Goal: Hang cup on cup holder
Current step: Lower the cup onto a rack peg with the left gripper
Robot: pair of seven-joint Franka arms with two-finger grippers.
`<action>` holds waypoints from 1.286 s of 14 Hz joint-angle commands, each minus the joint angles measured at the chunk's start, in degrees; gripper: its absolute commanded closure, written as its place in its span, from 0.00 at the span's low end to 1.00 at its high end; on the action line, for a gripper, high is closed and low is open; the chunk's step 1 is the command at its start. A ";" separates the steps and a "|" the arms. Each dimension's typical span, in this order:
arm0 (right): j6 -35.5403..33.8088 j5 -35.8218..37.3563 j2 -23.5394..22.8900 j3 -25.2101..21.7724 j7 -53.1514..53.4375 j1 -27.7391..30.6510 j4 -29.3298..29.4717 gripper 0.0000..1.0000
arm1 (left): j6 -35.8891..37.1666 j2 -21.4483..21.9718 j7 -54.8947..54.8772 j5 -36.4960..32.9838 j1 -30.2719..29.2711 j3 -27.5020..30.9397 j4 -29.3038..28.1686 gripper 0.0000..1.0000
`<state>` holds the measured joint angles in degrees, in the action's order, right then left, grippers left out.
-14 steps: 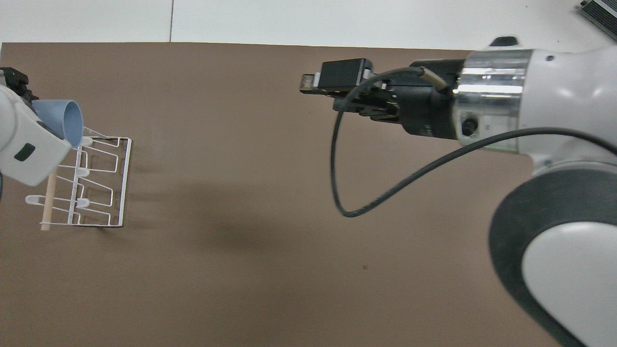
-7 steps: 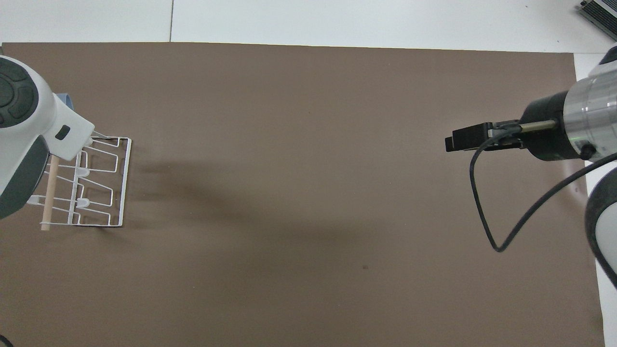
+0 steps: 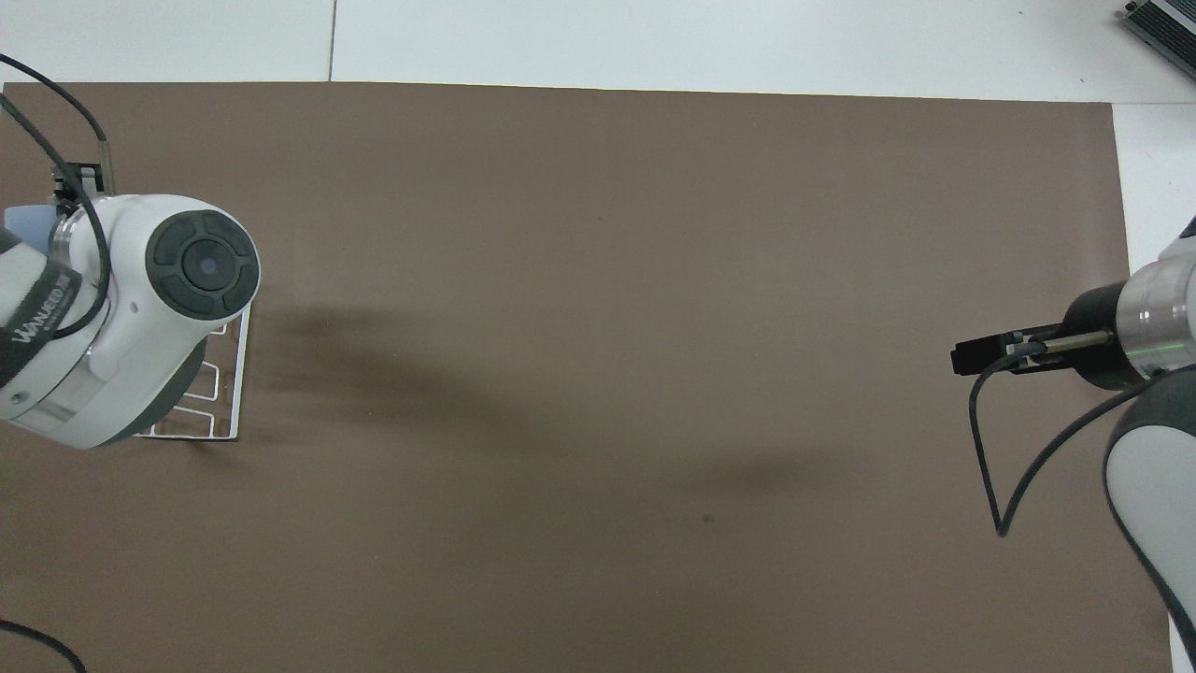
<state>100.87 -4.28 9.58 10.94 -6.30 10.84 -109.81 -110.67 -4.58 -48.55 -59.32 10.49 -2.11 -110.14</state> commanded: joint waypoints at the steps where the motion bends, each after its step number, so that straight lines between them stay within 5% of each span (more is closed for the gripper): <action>1: 4.68 1.47 3.86 0.75 -3.01 3.30 -8.56 0.17 | -1.56 2.39 1.09 -4.83 0.49 0.70 -3.94 1.00; 6: 6.27 1.47 4.48 0.75 -2.58 4.63 -12.35 0.17 | -1.04 1.16 6.53 -9.06 0.67 0.61 -5.44 1.00; 9: 5.57 1.47 4.57 0.84 -2.49 4.54 -12.35 0.16 | 2.90 -3.40 8.55 -13.61 3.04 0.70 -5.09 1.00; 14: 5.66 1.47 4.65 0.93 -2.40 4.54 -12.44 0.16 | 3.36 -3.33 8.82 -13.81 3.13 0.61 -5.53 0.98; 15: 5.66 1.47 4.65 0.93 -2.31 4.54 -12.44 0.16 | 3.27 -3.41 8.82 -13.81 3.04 0.61 -5.44 0.03; 18: 5.92 1.47 4.83 0.93 -2.22 4.10 -12.44 0.15 | 3.36 -3.41 8.82 -13.72 3.04 0.61 -5.44 0.00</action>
<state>106.09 -3.73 12.69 11.28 -8.18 14.54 -120.73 -108.14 -8.53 -40.68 -71.96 13.00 -1.90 -115.11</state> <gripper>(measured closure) 0.150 0.000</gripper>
